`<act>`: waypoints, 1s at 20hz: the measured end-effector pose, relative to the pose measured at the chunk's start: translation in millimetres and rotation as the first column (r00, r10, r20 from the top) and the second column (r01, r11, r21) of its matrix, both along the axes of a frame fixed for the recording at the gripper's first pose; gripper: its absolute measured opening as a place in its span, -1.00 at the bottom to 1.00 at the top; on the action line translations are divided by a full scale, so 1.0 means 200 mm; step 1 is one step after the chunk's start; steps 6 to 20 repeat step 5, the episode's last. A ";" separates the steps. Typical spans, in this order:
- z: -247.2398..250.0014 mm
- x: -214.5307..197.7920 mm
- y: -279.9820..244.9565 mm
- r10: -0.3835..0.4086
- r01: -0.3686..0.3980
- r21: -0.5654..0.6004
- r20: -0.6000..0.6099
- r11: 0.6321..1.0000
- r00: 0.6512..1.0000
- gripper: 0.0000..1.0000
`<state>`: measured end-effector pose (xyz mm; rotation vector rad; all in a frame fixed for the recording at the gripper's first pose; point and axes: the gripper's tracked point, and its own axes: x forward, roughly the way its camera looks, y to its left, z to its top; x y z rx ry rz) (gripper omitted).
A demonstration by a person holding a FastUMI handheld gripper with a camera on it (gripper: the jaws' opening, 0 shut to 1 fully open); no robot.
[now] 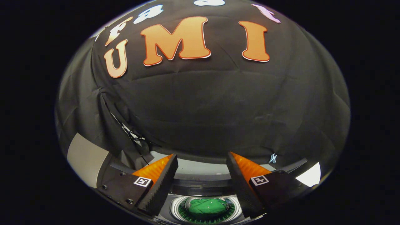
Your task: Put the clothes into the washing machine and then close the washing machine lid.
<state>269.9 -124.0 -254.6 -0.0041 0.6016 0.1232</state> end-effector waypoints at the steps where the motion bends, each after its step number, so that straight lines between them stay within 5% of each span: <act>1: 0.00 -0.02 0.00 0.002 -0.002 0.000 0.002 1.000 1.000 0.99; 20: 0.00 -0.14 0.00 0.004 -0.004 -0.002 0.013 1.000 1.000 1.00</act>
